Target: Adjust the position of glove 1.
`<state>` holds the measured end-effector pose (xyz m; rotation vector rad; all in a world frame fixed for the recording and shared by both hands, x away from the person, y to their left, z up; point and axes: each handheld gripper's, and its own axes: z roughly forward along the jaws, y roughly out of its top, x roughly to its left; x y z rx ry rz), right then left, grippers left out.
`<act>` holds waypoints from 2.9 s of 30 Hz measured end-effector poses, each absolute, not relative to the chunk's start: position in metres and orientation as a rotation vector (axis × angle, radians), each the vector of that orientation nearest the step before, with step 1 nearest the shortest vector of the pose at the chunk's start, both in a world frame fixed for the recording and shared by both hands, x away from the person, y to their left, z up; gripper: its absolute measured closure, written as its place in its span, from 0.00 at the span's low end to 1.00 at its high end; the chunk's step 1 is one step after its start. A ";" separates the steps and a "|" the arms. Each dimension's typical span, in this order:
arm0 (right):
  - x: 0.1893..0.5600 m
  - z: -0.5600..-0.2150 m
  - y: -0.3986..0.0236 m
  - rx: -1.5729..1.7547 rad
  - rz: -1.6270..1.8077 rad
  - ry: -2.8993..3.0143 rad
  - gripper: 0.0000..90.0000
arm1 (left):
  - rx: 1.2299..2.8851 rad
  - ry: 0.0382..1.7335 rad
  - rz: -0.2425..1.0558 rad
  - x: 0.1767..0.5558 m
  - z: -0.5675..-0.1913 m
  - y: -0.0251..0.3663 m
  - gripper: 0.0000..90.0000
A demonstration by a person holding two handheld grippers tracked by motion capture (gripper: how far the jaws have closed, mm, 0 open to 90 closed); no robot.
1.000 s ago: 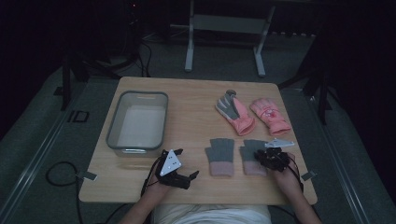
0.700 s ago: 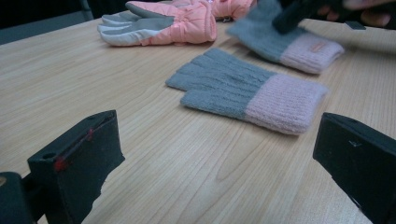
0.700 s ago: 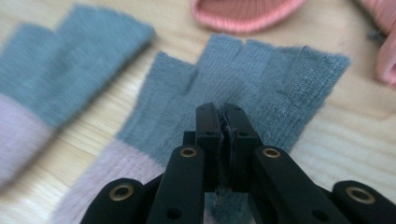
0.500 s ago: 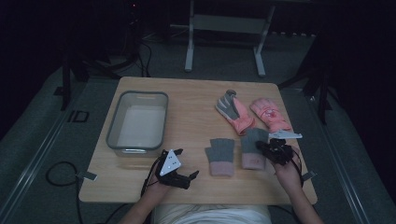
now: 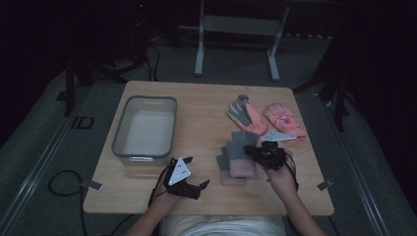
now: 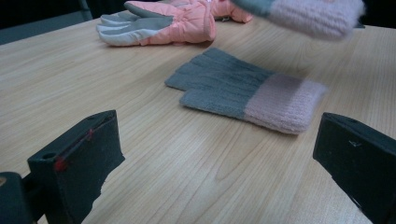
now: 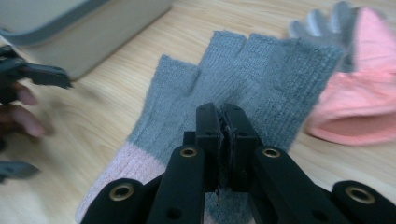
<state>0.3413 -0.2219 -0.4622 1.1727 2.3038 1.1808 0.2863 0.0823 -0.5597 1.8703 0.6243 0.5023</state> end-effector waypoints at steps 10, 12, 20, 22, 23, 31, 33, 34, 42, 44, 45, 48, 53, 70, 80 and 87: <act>0.339 -0.490 -0.198 1.196 1.129 2.390 0.96 | 1.875 0.618 0.499 0.286 -0.560 0.082 0.01; 0.341 -0.494 -0.198 1.208 1.131 2.405 0.96 | 1.875 0.626 0.502 0.286 -0.560 0.081 0.01; 0.351 -0.505 -0.198 1.211 1.084 2.439 0.96 | 1.872 0.626 0.498 0.286 -0.560 0.082 0.01; 0.354 -0.508 -0.198 1.211 1.076 2.448 0.96 | 1.874 0.626 0.501 0.286 -0.560 0.081 0.01; 0.355 -0.510 -0.197 1.216 1.072 2.448 0.96 | 1.874 0.625 0.505 0.286 -0.560 0.081 0.01; 0.360 -0.524 -0.198 1.240 1.051 2.456 0.95 | 1.889 0.627 0.522 0.285 -0.560 0.079 0.01; 0.361 -0.526 -0.197 1.246 1.052 2.462 0.95 | 1.897 0.620 0.530 0.284 -0.560 0.078 0.01; 0.361 -0.527 -0.197 1.246 1.051 2.463 0.95 | 1.902 0.614 0.534 0.284 -0.560 0.077 0.01; 0.362 -0.534 -0.198 1.252 1.044 2.452 0.92 | 1.893 0.661 0.558 0.285 -0.560 0.077 0.01; 0.361 -0.536 -0.199 1.255 1.048 2.447 0.89 | 1.889 0.669 0.551 0.285 -0.560 0.078 0.01; 0.361 -0.536 -0.199 1.261 1.052 2.445 0.88 | 1.886 0.670 0.542 0.286 -0.560 0.078 0.01; 0.358 -0.527 -0.204 1.251 1.076 2.426 0.83 | 1.901 0.670 0.561 0.286 -0.560 0.078 0.01; 0.359 -0.513 -0.221 1.250 1.086 2.354 0.79 | 1.970 0.654 0.587 0.282 -0.556 0.067 0.01; 0.400 -0.509 -0.227 1.189 1.068 2.378 0.63 | 2.128 0.316 0.330 0.300 -0.534 0.004 0.16; 0.421 -0.537 -0.222 1.246 0.975 2.456 0.55 | 2.244 0.224 0.305 0.319 -0.546 -0.015 0.24; 0.425 -0.542 -0.225 1.300 0.994 2.507 0.60 | 2.292 0.180 0.345 0.319 -0.553 -0.021 0.29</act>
